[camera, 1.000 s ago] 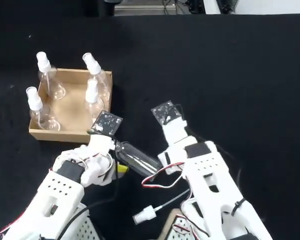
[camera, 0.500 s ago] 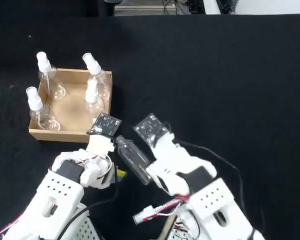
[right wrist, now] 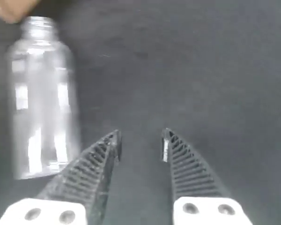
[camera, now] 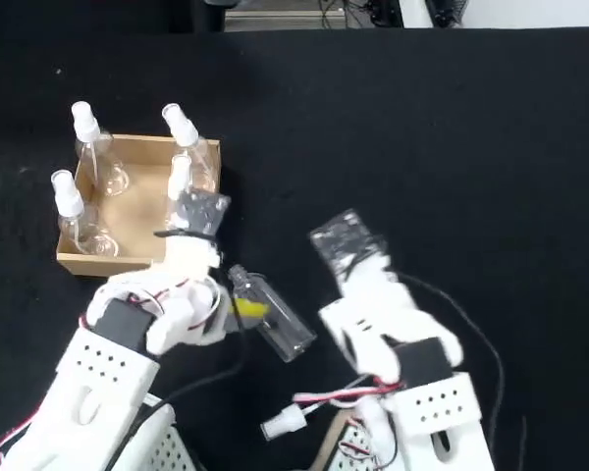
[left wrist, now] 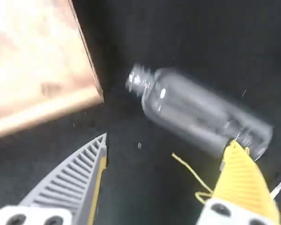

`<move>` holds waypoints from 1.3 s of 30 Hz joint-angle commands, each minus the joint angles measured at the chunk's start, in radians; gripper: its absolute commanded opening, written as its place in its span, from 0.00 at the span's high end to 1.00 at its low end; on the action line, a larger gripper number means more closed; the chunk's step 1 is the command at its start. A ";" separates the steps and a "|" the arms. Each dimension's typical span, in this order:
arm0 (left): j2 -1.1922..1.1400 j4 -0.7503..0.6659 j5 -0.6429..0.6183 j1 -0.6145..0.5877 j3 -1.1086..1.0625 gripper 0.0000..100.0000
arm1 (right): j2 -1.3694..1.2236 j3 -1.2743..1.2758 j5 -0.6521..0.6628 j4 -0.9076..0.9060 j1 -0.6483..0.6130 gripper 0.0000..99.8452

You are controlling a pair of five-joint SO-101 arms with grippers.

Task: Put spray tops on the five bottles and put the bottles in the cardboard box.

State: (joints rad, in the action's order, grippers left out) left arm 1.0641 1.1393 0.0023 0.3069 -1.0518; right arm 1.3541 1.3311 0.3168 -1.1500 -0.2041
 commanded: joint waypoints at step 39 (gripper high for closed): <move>-0.555 -0.276 -0.766 0.194 0.107 0.53 | 0.021 -0.076 0.181 -0.114 0.333 0.87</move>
State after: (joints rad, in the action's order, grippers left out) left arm 0.5071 0.8784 -0.7495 0.4910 -0.9490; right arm 1.3541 1.3080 0.4887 -1.2574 0.1120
